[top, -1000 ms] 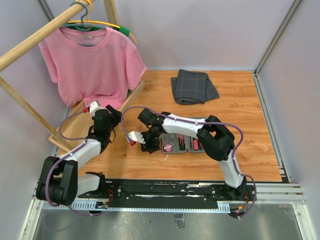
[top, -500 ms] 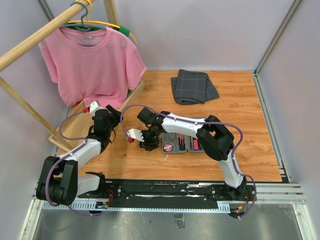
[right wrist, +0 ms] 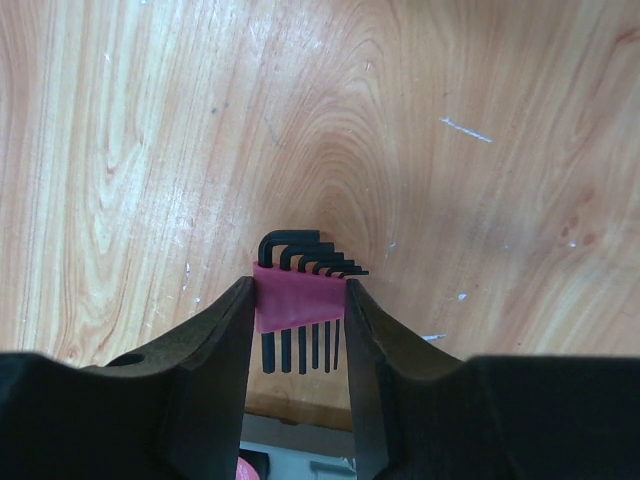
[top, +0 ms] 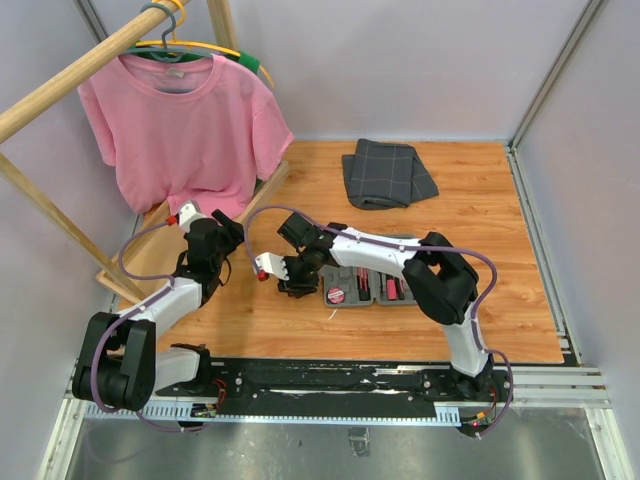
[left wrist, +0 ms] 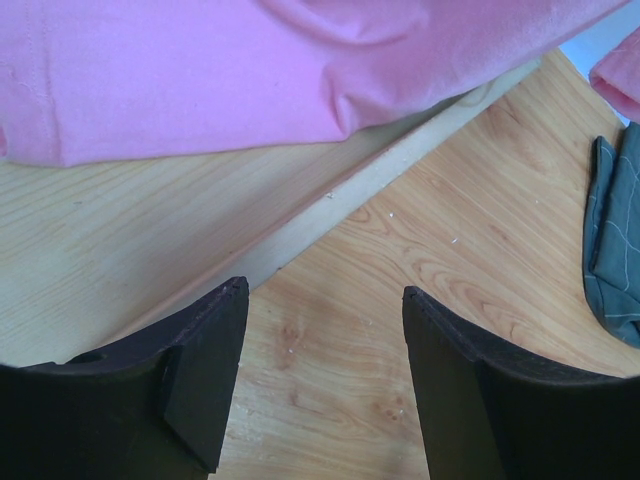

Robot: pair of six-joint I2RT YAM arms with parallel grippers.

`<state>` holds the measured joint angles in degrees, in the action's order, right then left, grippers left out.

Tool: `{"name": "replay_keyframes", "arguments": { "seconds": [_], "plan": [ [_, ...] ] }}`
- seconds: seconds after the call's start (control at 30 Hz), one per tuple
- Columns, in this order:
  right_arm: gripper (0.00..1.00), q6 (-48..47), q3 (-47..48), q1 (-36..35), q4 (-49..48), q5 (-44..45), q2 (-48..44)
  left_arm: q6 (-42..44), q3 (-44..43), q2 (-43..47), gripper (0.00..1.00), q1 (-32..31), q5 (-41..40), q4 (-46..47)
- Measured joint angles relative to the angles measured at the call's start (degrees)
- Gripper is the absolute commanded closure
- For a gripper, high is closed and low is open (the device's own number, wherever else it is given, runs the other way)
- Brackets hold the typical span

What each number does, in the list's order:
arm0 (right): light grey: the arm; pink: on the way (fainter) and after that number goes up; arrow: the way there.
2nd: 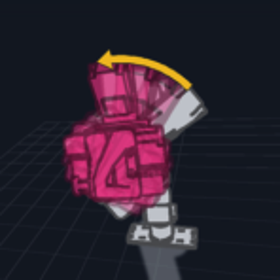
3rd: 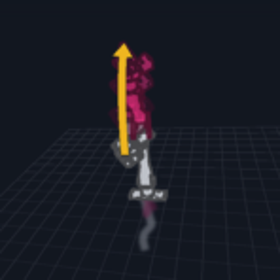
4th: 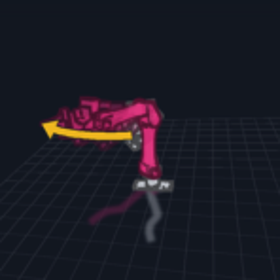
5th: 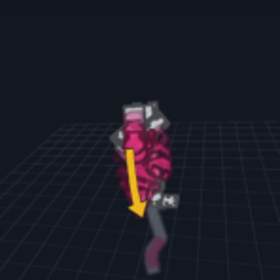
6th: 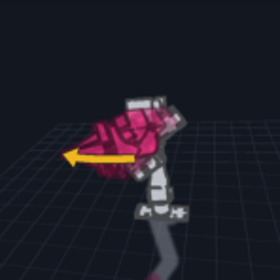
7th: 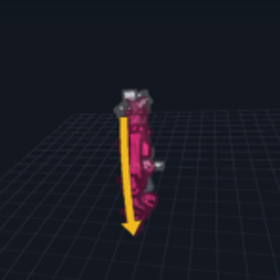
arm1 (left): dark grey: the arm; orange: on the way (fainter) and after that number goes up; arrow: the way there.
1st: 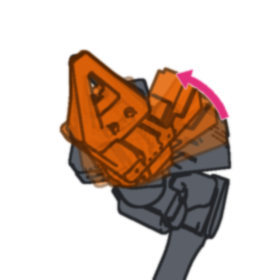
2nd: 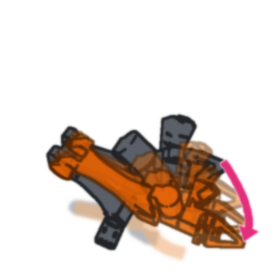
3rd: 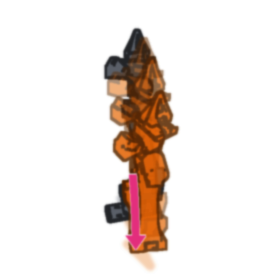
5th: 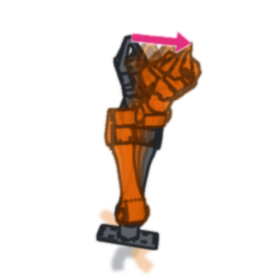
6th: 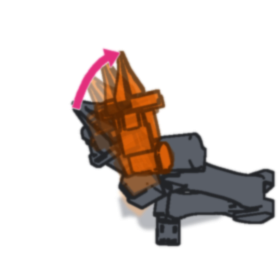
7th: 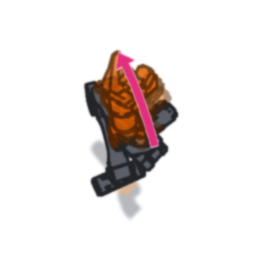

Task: Sort the tools into containers
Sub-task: Pick up the engineering item from the center of the board.

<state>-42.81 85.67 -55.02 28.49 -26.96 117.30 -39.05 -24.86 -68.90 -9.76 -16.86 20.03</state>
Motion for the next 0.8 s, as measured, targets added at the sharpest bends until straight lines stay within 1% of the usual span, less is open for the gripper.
{"name": "replay_keyframes", "arguments": {
  "seconds": [0.2,0.33,0.6,0.8],
  "plan": [
    [0.65,0.02,0.00,0.09,-0.87,-0.33,-1.66,0.00,0.00,-0.02,0.33,0.07,0.00,-0.02],
    [0.65,-0.33,0.00,1.68,-0.81,-0.46,-3.39,-0.02,0.00,-0.02,0.33,0.07,0.00,-0.02],
    [0.64,-1.51,-1.38,9.31,-0.72,0.44,-8.13,-0.02,0.00,0.00,0.33,0.28,0.02,-0.04],
    [0.63,-3.45,-2.82,14.25,0.66,0.87,-8.04,-0.02,-0.15,-0.09,0.33,0.28,0.07,-0.04]
  ]
}}
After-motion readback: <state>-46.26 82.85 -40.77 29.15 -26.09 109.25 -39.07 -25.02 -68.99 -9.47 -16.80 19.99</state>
